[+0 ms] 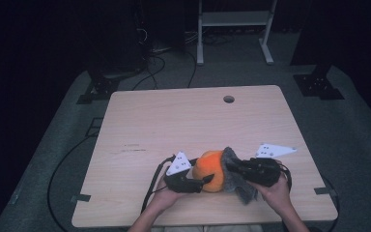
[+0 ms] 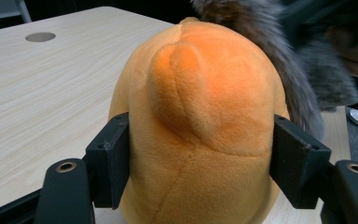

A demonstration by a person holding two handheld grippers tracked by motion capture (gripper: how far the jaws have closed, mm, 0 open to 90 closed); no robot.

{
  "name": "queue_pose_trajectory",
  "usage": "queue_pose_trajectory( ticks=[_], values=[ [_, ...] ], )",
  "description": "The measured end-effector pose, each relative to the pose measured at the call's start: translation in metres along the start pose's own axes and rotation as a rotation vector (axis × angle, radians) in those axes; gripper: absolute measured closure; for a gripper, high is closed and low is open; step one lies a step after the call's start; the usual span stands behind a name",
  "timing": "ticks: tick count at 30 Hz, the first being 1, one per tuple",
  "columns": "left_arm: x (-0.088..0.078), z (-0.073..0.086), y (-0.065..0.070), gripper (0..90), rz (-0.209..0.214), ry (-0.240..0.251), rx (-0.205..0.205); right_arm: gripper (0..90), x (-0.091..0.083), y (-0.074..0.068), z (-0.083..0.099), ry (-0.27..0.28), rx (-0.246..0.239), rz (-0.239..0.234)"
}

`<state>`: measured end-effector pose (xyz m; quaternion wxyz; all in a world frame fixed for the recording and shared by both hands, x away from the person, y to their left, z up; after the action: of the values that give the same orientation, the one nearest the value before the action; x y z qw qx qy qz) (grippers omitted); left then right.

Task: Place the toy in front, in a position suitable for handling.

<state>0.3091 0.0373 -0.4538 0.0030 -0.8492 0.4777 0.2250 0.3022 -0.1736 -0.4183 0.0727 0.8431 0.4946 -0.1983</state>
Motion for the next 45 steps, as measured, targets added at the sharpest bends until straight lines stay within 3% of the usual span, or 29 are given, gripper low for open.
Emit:
queue_pose_trajectory(
  ticks=[2,4,7,9,11,15,17,19,22,24,25,27,29,34,36,38,40,45],
  values=[
    [0.0,0.001,0.001,30.6,-0.002,-0.001,0.01,78.6,0.004,-0.011,-0.005,0.003,-0.051,-0.023],
    [-0.002,0.002,0.001,31.2,0.004,-0.007,0.008,78.3,0.005,-0.014,-0.007,-0.001,-0.069,-0.031],
    [-0.003,0.002,0.002,31.5,0.013,-0.013,0.021,78.2,0.002,-0.004,-0.006,0.001,-0.04,-0.01],
    [-0.001,0.002,0.005,31.4,0.02,-0.014,0.042,78.2,-0.003,0.008,-0.003,-0.001,-0.003,0.036],
    [0.002,0.002,0.01,31.4,0.026,-0.018,0.073,78.3,-0.006,0.01,-0.001,0.0,0.013,0.038],
    [0.002,0.004,0.018,31.7,0.028,-0.031,0.169,78.4,-0.006,-0.006,-0.012,0.011,-0.044,0.014],
    [0.001,0.004,0.021,31.4,0.033,-0.036,0.188,78.4,-0.008,-0.005,-0.016,-0.002,-0.058,0.034],
    [0.001,0.004,0.022,29.1,0.04,-0.04,0.197,78.5,-0.01,0.003,-0.012,-0.009,-0.031,0.04],
    [0.004,0.001,0.019,19.0,0.039,-0.052,0.157,78.9,-0.011,0.005,-0.005,-0.019,0.012,-0.009],
    [0.004,0.001,0.019,17.2,0.04,-0.056,0.155,78.7,-0.01,-0.004,-0.009,-0.011,-0.008,-0.068],
    [0.003,0.002,0.021,20.2,0.045,-0.054,0.173,78.7,-0.009,-0.007,-0.01,-0.007,-0.02,-0.084],
    [0.002,0.004,0.022,25.3,0.042,-0.061,0.203,78.7,-0.006,-0.009,-0.013,-0.027,-0.049,-0.057],
    [0.002,0.005,0.022,28.7,0.047,-0.056,0.221,78.6,-0.008,-0.001,-0.012,-0.021,-0.023,-0.032],
    [0.003,0.008,0.029,29.4,0.07,-0.063,0.282,78.9,-0.021,0.029,0.0,-0.049,0.048,0.085],
    [0.004,0.009,0.032,29.0,0.075,-0.068,0.302,78.9,-0.026,0.028,0.0,-0.012,0.066,0.04],
    [0.005,0.009,0.033,28.4,0.077,-0.073,0.315,78.9,-0.024,0.02,-0.005,-0.006,0.03,-0.001],
    [0.004,0.01,0.032,28.4,0.076,-0.071,0.309,78.9,-0.019,0.016,-0.005,-0.039,-0.003,0.008],
    [0.003,0.01,0.029,28.1,0.083,-0.066,0.29,78.9,-0.019,0.033,0.01,-0.094,0.059,0.031]
  ],
)
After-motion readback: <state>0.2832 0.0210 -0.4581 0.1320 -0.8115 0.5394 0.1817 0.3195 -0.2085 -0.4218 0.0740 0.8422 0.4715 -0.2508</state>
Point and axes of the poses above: each handheld gripper's, and its own axes: x roughly forward along the jaws, z roughly out of its underside, y roughly to its right, the point moved 4 cm from there along x, roughly forward along the jaws, and after that the axes turned 9 degrees about -x, right-handed, at the moved point
